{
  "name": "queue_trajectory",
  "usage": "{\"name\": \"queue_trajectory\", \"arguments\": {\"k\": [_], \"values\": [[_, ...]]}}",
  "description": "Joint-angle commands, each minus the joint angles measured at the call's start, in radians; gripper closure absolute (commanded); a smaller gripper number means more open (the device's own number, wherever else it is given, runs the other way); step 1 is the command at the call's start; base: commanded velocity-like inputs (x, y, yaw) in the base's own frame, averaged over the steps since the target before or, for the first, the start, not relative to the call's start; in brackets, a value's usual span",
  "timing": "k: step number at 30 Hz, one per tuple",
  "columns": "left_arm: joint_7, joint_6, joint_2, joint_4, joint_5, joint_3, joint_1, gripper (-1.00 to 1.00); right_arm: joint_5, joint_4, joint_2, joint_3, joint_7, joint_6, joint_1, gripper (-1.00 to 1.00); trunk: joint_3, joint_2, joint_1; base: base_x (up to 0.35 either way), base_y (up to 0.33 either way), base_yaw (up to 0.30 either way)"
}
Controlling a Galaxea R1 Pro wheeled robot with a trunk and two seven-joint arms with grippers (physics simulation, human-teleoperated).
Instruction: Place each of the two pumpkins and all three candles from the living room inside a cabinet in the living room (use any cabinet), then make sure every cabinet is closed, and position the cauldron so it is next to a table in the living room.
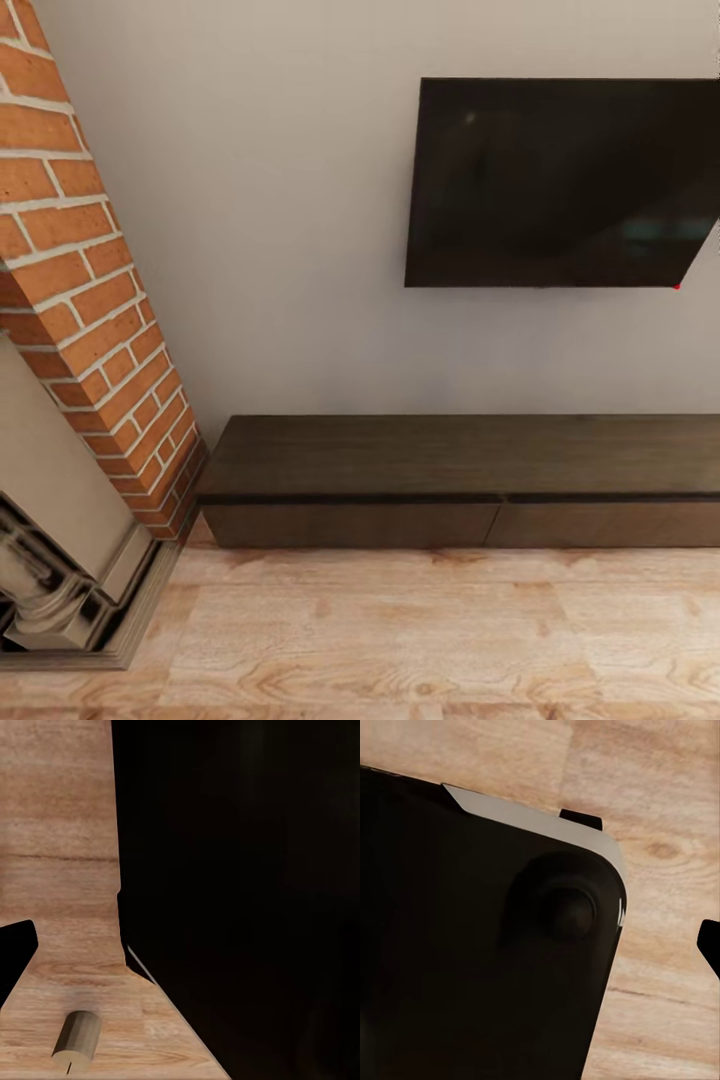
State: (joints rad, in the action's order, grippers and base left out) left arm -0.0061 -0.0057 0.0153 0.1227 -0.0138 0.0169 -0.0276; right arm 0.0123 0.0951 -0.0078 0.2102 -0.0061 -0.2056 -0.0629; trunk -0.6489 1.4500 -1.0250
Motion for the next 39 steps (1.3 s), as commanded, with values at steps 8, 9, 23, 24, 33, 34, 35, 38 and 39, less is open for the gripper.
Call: {"name": "queue_trajectory", "arguments": {"k": [8, 9, 23, 24, 33, 34, 35, 38, 39], "values": [[0.000, 0.000, 0.000, 0.000, 0.000, 0.000, 0.000, -1.00, 0.000, 0.000, 0.000, 0.000, 0.000, 0.000, 0.000, -1.00, 0.011, 0.000, 0.000, 0.000, 0.000, 0.000], [0.000, 0.000, 0.000, 0.000, 0.000, 0.000, 0.000, -1.00, 0.000, 0.000, 0.000, 0.000, -0.001, 0.000, 0.000, -1.00, 0.012, 0.000, 0.000, 0.000, 0.000, 0.000], [0.007, -0.006, 0.039, 0.029, -0.016, -0.001, -0.007, -1.00, 0.002, 0.016, -0.002, 0.000, -0.002, 0.004, -0.057, -1.00, 0.013, 0.000, 0.000, 0.000, 0.000, 0.000], [0.005, 0.000, 0.045, 0.034, -0.014, -0.001, -0.005, -1.00, 0.003, 0.018, -0.002, 0.000, -0.002, 0.005, -0.063, -1.00, 0.013, 0.000, 0.000, 0.000, 0.000, 0.000], [-0.001, 0.049, 0.056, 0.085, -0.010, -0.007, 0.037, -1.00, 0.003, 0.037, 0.002, 0.000, -0.005, 0.005, -0.106, -1.00, 0.013, 0.000, 0.000, 0.000, 0.000, 0.000], [-0.001, 0.054, 0.051, 0.091, -0.010, -0.007, 0.043, -1.00, 0.003, 0.043, 0.002, 0.000, -0.006, 0.005, -0.106, -1.00, 0.013, 0.000, 0.000, 0.000, 0.000, 0.000], [-0.001, 0.060, 0.045, 0.096, -0.010, -0.007, 0.048, -1.00, 0.003, 0.048, 0.002, 0.000, -0.007, 0.005, -0.106, -1.00, 0.013, 0.000, 0.000, 0.000, 0.000, 0.000], [-0.002, 0.195, 0.042, 0.305, -0.009, -0.008, 0.203, -1.00, 0.002, 0.052, 0.001, 0.000, -0.009, 0.003, -0.106, -1.00, 0.013, 0.000, 0.000, 0.000, 0.000, 0.000], [-0.002, 0.200, 0.041, 0.305, -0.009, -0.008, 0.211, -1.00, 0.002, 0.052, 0.000, 0.000, -0.009, 0.003, -0.106, -1.00, 0.013, 0.000, 0.000, 0.000, 0.000, 0.000]]}}
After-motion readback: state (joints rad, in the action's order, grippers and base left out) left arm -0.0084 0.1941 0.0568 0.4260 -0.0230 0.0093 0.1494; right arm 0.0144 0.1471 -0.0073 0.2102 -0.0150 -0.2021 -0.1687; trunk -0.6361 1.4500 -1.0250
